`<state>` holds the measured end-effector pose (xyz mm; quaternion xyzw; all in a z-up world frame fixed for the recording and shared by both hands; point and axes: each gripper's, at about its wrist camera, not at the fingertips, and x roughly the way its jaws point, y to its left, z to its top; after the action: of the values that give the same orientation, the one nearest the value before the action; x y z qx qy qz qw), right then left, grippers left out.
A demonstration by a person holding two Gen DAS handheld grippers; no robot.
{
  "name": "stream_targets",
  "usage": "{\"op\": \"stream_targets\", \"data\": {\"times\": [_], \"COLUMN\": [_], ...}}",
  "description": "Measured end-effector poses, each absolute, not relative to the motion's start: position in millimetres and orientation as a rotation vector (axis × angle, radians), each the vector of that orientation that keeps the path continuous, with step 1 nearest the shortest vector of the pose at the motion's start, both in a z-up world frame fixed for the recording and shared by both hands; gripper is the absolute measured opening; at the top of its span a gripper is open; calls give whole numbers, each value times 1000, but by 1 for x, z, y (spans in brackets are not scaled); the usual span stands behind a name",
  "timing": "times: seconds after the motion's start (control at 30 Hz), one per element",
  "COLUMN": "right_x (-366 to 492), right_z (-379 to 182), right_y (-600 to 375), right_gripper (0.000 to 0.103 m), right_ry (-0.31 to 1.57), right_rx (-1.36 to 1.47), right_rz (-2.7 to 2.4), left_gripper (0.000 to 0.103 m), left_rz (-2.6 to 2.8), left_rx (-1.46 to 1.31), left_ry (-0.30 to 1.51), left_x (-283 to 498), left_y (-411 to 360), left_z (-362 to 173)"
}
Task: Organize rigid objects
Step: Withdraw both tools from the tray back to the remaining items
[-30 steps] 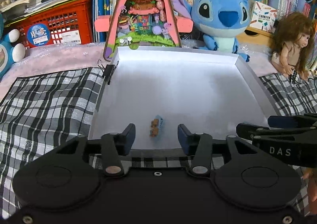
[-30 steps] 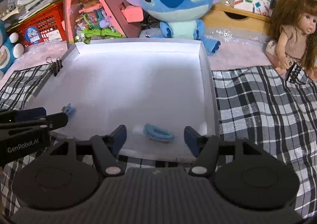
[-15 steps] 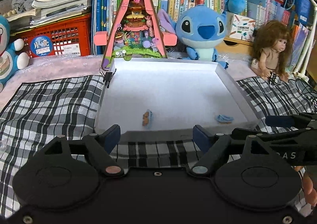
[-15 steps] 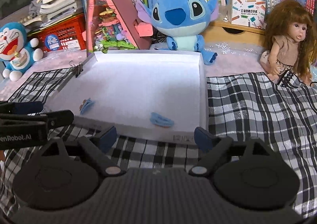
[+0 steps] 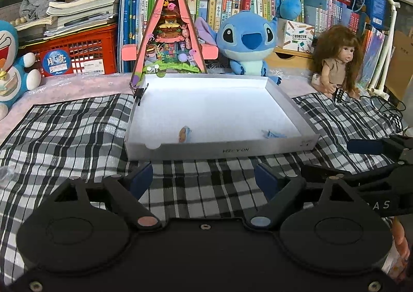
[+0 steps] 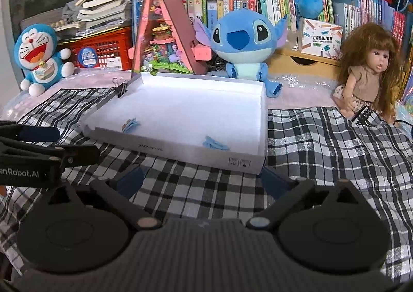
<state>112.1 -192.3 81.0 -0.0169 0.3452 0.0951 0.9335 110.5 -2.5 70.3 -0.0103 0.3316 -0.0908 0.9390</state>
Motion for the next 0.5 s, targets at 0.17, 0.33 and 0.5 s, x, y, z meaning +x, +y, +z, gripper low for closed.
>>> {"op": "stream_targets", "data": {"times": [0.17, 0.33, 0.5], "right_x": [99, 86, 75], "right_z": [77, 72, 67], "right_y": [-188, -184, -177], "right_gripper": [103, 103, 103], "right_ry": [687, 669, 659], "right_rx": [-61, -80, -106], "right_rz": [208, 215, 228], "left_gripper": [86, 87, 88], "left_rz": [-185, -179, -176], "left_rx": [-10, -9, -10], "left_ry": [666, 655, 636], "left_x": [96, 84, 71], "left_y": [0, 4, 6], "left_z": [66, 60, 54]}}
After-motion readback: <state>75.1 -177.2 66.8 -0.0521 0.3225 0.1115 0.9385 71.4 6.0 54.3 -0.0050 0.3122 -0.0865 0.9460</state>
